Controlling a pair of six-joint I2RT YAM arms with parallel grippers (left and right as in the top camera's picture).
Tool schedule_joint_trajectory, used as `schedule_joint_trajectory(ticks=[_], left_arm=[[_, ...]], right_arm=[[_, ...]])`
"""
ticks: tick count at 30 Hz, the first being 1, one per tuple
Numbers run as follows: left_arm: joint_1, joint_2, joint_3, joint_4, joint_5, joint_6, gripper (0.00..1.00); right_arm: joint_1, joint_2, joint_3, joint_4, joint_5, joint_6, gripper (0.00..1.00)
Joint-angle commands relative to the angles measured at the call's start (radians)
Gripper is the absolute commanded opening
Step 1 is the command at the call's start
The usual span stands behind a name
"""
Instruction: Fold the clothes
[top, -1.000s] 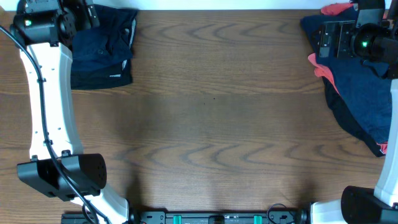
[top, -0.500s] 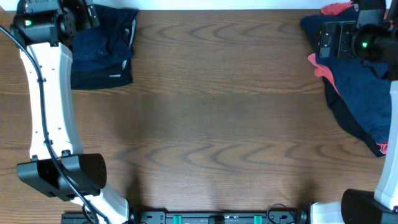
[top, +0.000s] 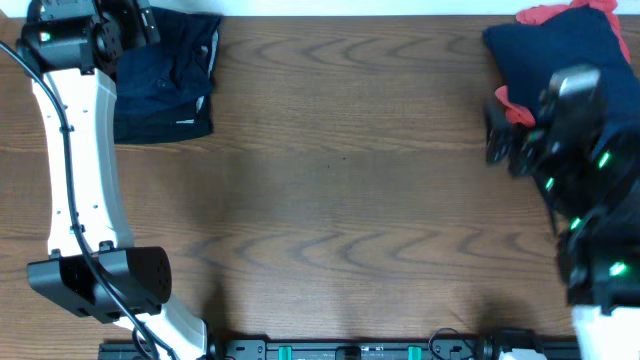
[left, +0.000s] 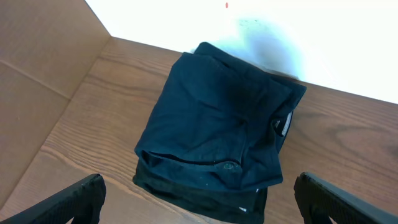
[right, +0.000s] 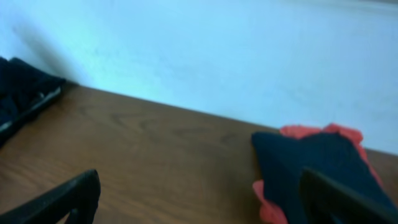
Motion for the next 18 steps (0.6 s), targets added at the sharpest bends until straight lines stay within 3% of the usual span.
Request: schedule_joint_trajectory(ticks=[1,9,18], left_arm=[[0.005,-0.002,0.003,0.0,-0.002,-0.01,0.98],[0.005,-0.002,0.003,0.0,-0.002,-0.01,0.98],[0.006,-0.002,0.003,0.0,-0.002,-0.01,0.98]], right_arm=[[0.008,-0.115,-0.212,0.084,-0.005,-0.01,0.99],[0.008,-0.435,-0.644,0.407,0.0,-0.002,0.99],[0.04,-0.739,-0.879,0.425,0.077,0.104,0.99]])
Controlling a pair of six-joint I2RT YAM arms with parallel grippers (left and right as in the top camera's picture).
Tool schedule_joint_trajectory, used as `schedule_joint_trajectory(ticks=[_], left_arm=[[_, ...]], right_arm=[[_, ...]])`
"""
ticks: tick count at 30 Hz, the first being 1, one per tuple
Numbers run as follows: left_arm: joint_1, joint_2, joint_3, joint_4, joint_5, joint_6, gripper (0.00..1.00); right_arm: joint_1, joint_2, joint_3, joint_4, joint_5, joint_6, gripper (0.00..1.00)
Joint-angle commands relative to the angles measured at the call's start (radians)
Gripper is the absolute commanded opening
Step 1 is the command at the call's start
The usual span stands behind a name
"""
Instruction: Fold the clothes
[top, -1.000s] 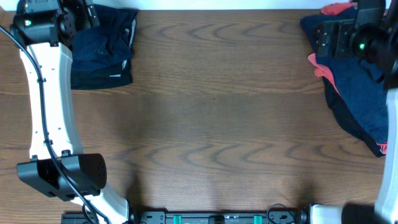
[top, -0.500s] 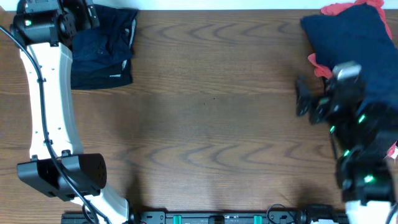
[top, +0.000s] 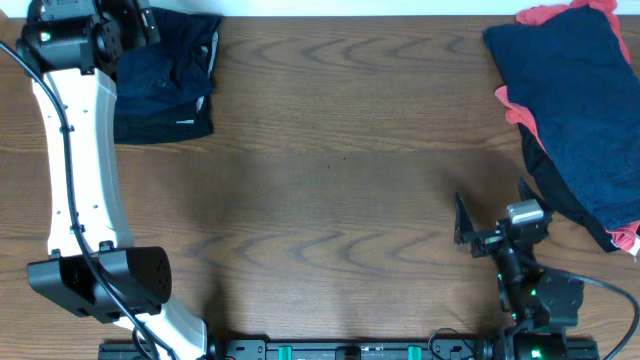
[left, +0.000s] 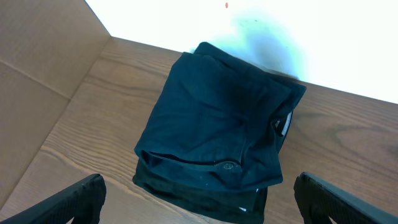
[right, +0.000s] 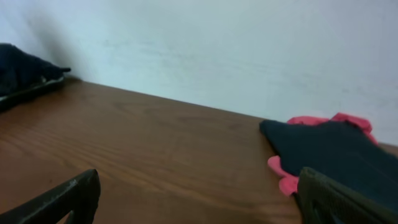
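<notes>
A folded dark navy garment lies at the table's far left corner; the left wrist view shows it just ahead of my open left gripper, which hovers over it empty. An unfolded navy garment over a red one lies spread at the far right; the right wrist view shows it ahead to the right. My right gripper stands open and empty, low near the table's front right, short of that pile, its fingers wide apart.
The wooden table runs bare between the two piles. A white wall backs the far edge. The left arm's white link stretches along the left side, its base at the front left.
My right arm has drawn back from the navy and red pile at the far right to low near the front right edge. The left gripper and both piles are unchanged.
</notes>
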Motion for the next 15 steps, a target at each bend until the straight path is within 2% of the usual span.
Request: schedule_joint_trajectory(ticks=[1,6,10,15], left_arm=[[0.005,-0.002,0.003,0.0,-0.002,-0.009,0.98],[0.005,-0.002,0.003,0.0,-0.002,-0.009,0.98],[0.005,-0.002,0.003,0.0,-0.002,-0.009,0.98],[0.005,-0.002,0.003,0.0,-0.002,-0.009,0.98]], right_arm=[[0.022,-0.079,-0.045,0.002,0.073,0.064,0.99],[0.029,-0.164,-0.091,-0.045,0.111,0.062,0.99],[0.029,-0.184,-0.09,-0.15,0.115,0.062,0.99],[0.029,-0.184,-0.09,-0.149,0.12,0.063,0.99]])
